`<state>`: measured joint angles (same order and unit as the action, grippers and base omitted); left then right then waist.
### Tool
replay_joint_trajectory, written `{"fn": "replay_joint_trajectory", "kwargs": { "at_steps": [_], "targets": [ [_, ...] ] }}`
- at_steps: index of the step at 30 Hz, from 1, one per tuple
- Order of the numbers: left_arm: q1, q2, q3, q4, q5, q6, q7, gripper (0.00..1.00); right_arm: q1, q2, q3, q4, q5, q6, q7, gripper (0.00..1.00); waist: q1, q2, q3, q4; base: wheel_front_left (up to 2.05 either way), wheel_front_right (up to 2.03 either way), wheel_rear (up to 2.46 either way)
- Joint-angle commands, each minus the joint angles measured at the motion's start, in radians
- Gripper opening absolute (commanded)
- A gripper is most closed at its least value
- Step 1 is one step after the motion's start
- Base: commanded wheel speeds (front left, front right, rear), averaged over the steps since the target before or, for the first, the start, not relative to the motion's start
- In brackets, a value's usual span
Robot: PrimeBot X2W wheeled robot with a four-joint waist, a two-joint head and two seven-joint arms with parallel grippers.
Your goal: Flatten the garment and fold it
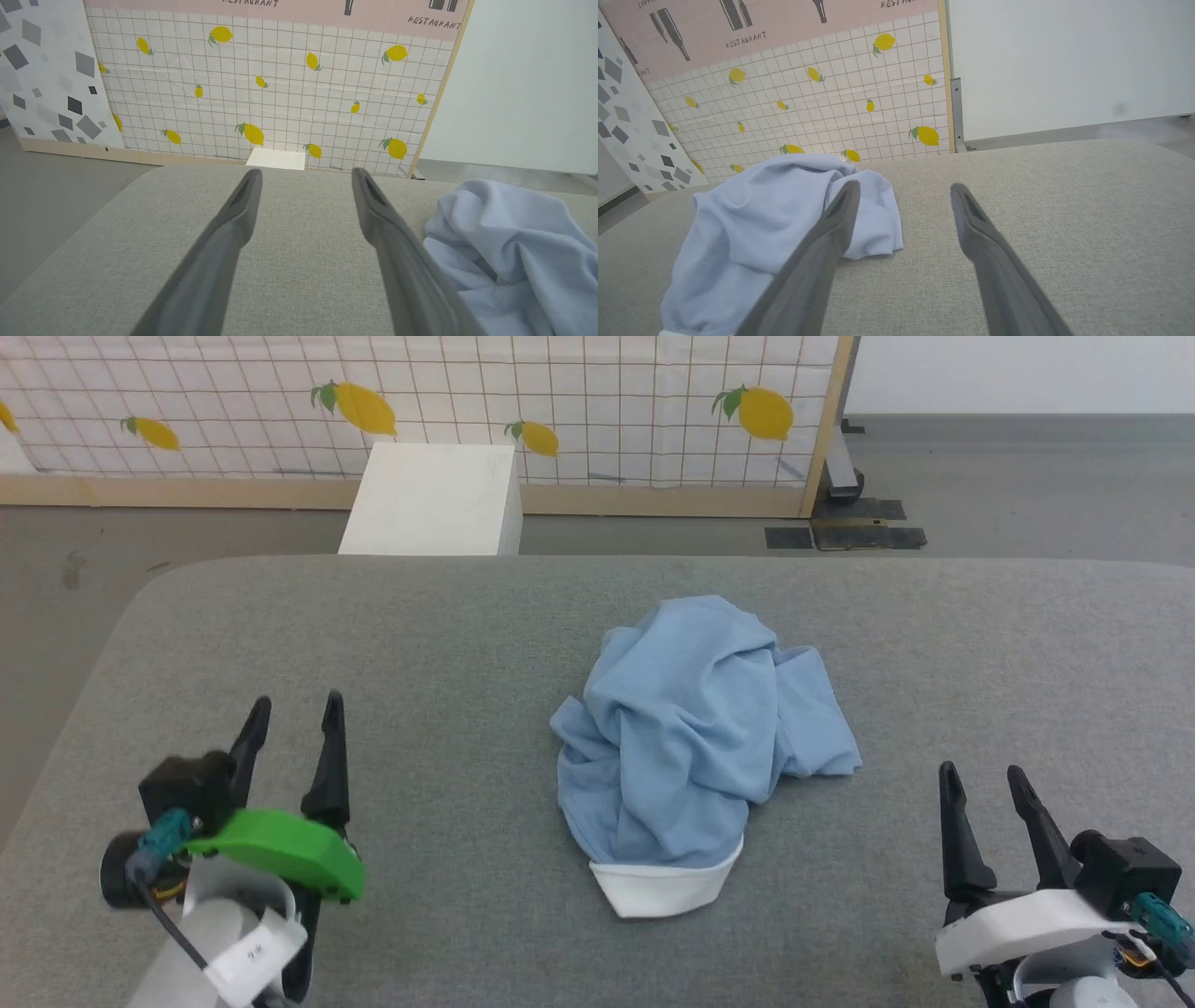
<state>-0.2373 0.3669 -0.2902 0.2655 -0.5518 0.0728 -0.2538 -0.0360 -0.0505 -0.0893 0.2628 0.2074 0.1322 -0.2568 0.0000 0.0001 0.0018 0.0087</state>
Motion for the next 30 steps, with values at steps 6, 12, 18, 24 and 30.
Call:
{"fn": "replay_joint_trajectory", "kwargs": {
  "at_steps": [6,12,18,24,30],
  "targets": [
    [0.087,-0.037,0.037,-0.012,0.031,-0.008,-0.008,1.0,0.006,0.0,0.003,0.001,-0.007,-0.002,-0.005,1.0,0.0,-0.0001,0.013,-0.008,0.0,0.0,0.0],
    [0.113,-0.06,0.053,-0.012,0.036,-0.013,-0.008,1.0,0.014,0.0,0.008,0.01,-0.002,-0.002,-0.005,1.0,0.0,-0.0001,0.012,-0.009,0.0,0.0,0.0],
    [0.129,-0.076,0.069,-0.019,0.042,-0.018,-0.008,1.0,0.021,0.0,0.01,0.019,-0.002,-0.002,-0.005,1.0,0.0,-0.0001,0.009,-0.008,0.0,0.0,0.0],
    [0.133,-0.092,0.076,-0.026,0.049,-0.029,-0.008,1.0,-0.003,0.0,0.011,0.048,-0.014,-0.002,0.003,1.0,0.0,-0.0001,0.018,0.0,0.0,0.0,0.0],
    [0.123,-0.107,0.081,-0.04,0.061,-0.042,-0.008,1.0,-0.153,0.0,-0.02,0.097,-0.068,-0.002,0.176,1.0,0.0,-0.0001,0.062,0.009,0.0,0.0,0.0]
  ]
}}
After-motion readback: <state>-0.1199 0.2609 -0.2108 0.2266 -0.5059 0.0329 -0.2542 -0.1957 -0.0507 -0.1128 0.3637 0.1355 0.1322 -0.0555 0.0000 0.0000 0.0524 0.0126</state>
